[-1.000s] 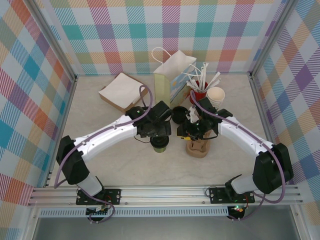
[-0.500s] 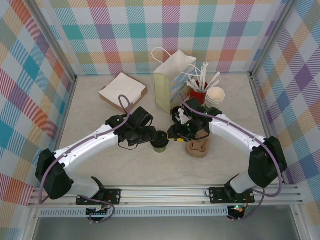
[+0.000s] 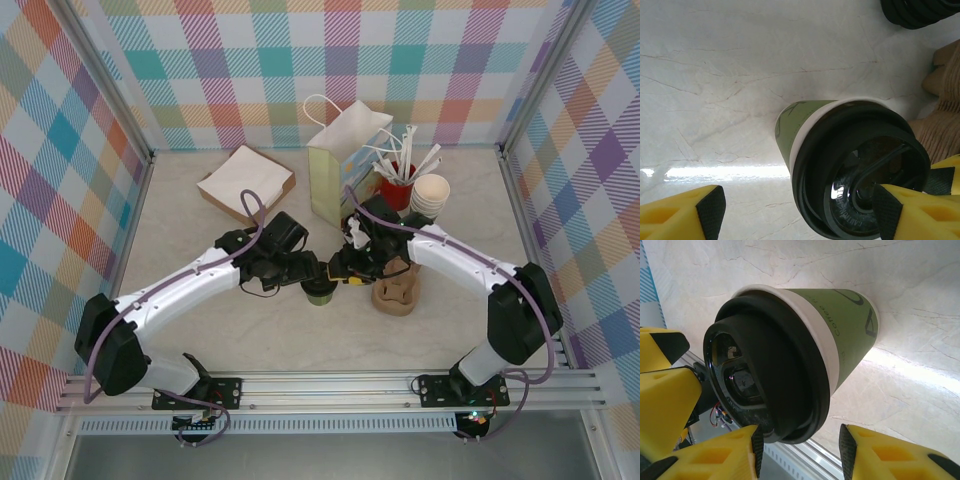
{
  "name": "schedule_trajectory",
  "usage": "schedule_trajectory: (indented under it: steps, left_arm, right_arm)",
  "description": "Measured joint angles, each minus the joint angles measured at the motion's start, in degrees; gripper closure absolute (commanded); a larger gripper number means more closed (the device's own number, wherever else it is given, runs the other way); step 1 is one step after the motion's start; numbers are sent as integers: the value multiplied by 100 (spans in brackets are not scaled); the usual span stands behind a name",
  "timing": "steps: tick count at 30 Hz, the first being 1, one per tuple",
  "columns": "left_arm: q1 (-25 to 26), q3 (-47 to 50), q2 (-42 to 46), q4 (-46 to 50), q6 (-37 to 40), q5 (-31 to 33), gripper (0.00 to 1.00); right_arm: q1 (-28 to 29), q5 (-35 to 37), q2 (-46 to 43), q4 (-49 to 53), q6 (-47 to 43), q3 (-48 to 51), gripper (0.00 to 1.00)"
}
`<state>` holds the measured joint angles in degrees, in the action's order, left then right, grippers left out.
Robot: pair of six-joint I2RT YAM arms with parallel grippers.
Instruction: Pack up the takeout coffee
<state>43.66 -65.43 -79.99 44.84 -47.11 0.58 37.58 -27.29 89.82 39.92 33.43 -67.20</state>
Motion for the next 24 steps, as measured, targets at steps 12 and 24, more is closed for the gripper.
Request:
schedule_trajectory:
  steps: [12,24]
  left_arm:
    - [-11,4,-214,2,2,162,23]
    - [-11,4,-236,0,2,201,24]
  right_arm:
    - [68,118,133,35,0,-92,57]
    - [79,173,177,149,-2,-177,59]
